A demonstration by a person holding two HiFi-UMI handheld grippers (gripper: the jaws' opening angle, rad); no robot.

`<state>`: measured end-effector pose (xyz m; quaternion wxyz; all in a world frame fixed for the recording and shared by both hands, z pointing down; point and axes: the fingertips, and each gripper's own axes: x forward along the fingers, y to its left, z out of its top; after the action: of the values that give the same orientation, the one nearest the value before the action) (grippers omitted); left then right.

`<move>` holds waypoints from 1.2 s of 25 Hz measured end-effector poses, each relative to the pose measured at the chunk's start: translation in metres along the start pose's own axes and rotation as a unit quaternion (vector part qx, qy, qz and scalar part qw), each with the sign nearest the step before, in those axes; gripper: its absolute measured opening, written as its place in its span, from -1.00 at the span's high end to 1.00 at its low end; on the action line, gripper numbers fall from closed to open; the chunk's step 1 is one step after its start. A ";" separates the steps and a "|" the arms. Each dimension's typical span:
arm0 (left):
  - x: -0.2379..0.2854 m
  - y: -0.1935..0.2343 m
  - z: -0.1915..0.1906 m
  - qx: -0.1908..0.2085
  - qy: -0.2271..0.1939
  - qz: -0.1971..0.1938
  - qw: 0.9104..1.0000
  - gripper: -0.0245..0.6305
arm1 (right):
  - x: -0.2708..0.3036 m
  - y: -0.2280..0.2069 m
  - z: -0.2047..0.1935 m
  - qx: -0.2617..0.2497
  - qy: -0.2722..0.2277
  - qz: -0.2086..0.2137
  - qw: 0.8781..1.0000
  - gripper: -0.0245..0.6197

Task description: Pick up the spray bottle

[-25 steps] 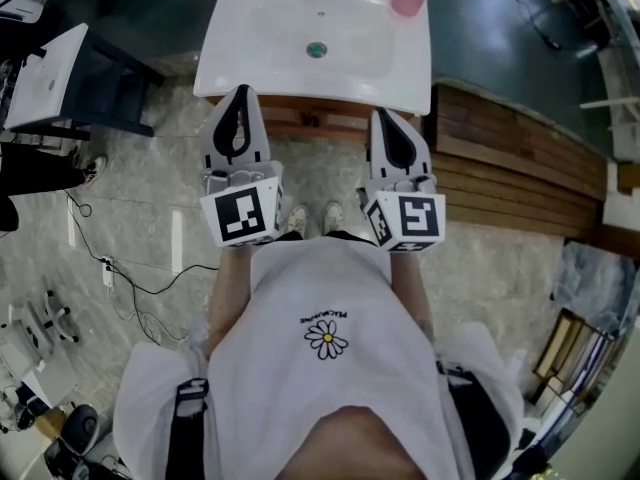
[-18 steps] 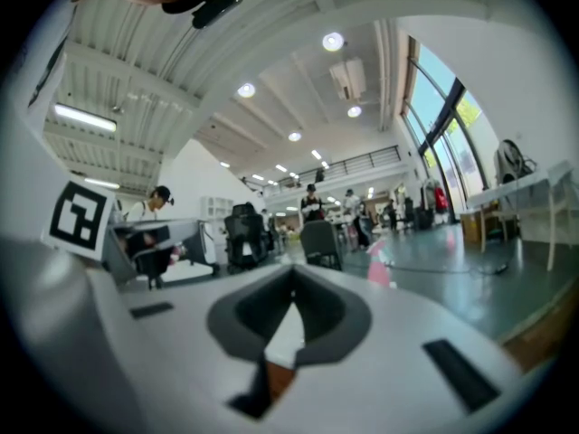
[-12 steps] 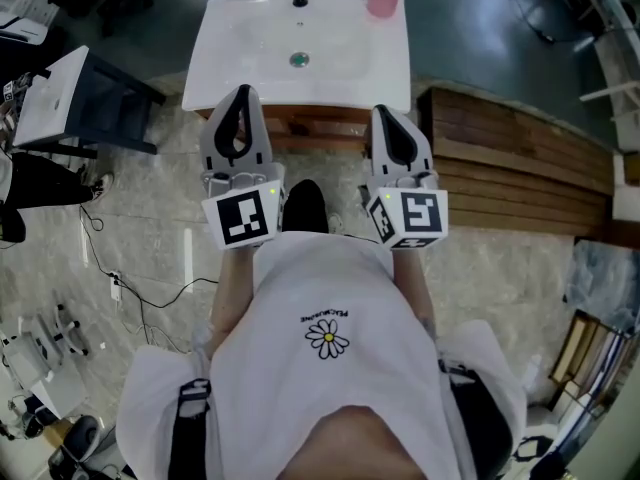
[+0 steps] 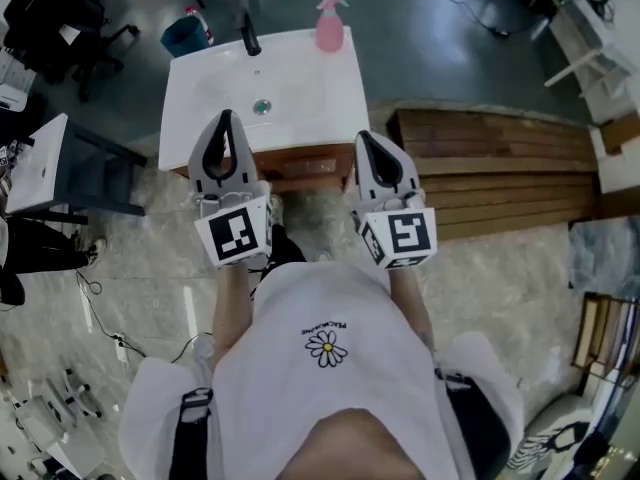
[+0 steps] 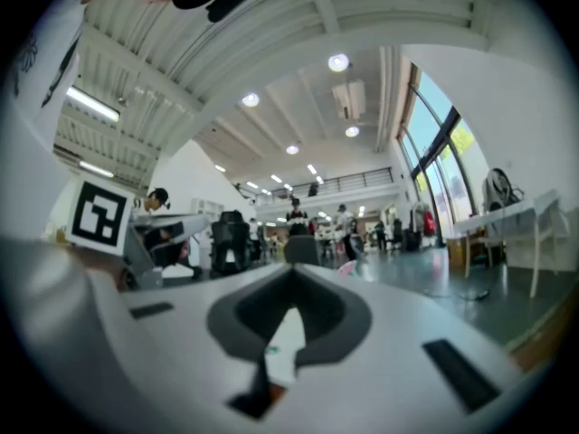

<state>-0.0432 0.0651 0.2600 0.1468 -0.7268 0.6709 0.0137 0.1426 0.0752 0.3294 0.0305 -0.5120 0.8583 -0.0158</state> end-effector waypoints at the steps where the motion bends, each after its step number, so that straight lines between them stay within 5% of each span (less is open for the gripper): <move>1: 0.000 0.000 -0.001 -0.003 0.004 0.000 1.000 0.86 | -0.004 -0.002 0.001 0.000 -0.001 -0.003 1.000 0.83; 20: -0.003 0.018 0.017 0.036 -0.022 0.005 0.999 0.86 | -0.009 0.003 0.010 0.026 -0.034 -0.004 0.999 0.83; 30: 0.018 0.066 -0.018 -0.004 -0.011 -0.002 1.000 0.86 | 0.041 0.045 0.005 -0.001 -0.021 0.001 1.000 0.83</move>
<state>-0.1093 0.0396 0.2602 0.1511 -0.7285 0.6677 0.0238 0.0836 0.0602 0.3205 0.0477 -0.5113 0.8581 -0.0045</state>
